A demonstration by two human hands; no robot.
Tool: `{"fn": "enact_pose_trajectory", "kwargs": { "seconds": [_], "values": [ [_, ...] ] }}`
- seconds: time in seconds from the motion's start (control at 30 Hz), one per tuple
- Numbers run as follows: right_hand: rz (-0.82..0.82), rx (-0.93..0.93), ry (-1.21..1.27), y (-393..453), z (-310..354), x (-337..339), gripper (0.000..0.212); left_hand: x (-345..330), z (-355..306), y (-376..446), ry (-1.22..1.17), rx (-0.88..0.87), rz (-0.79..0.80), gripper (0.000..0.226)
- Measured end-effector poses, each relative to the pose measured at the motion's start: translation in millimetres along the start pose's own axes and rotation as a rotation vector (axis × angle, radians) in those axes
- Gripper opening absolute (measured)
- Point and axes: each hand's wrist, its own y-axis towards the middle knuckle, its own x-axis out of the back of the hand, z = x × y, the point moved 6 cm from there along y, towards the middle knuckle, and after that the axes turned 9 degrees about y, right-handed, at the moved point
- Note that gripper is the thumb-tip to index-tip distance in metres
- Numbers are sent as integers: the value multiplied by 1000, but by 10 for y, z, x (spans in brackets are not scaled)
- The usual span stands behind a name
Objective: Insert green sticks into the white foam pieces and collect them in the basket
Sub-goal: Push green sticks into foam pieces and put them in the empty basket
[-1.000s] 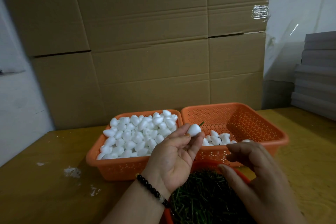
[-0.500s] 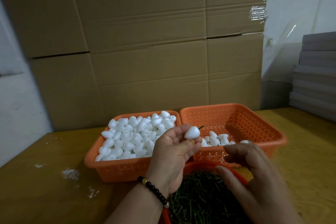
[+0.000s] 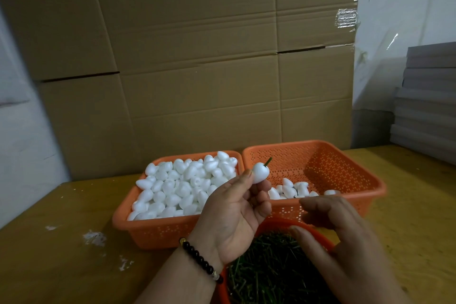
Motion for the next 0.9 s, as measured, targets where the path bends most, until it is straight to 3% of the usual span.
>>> {"fn": "enact_pose_trajectory", "kwargs": {
  "seconds": [0.27,0.53,0.77,0.9],
  "values": [
    [54,-15,-34,-3,22,-30,31,53,111,66,-53,71,-103,24],
    [79,-3,-27,1,28,-44,27,-33,172,81,-132,95,-47,20],
    [103,-21,-14,-5,36,-55,24,-13,131,77,-160,77,-33,36],
    [182,-26,-69,7,62,-77,22,45,12,89,-50,6,-40,51]
  ]
}}
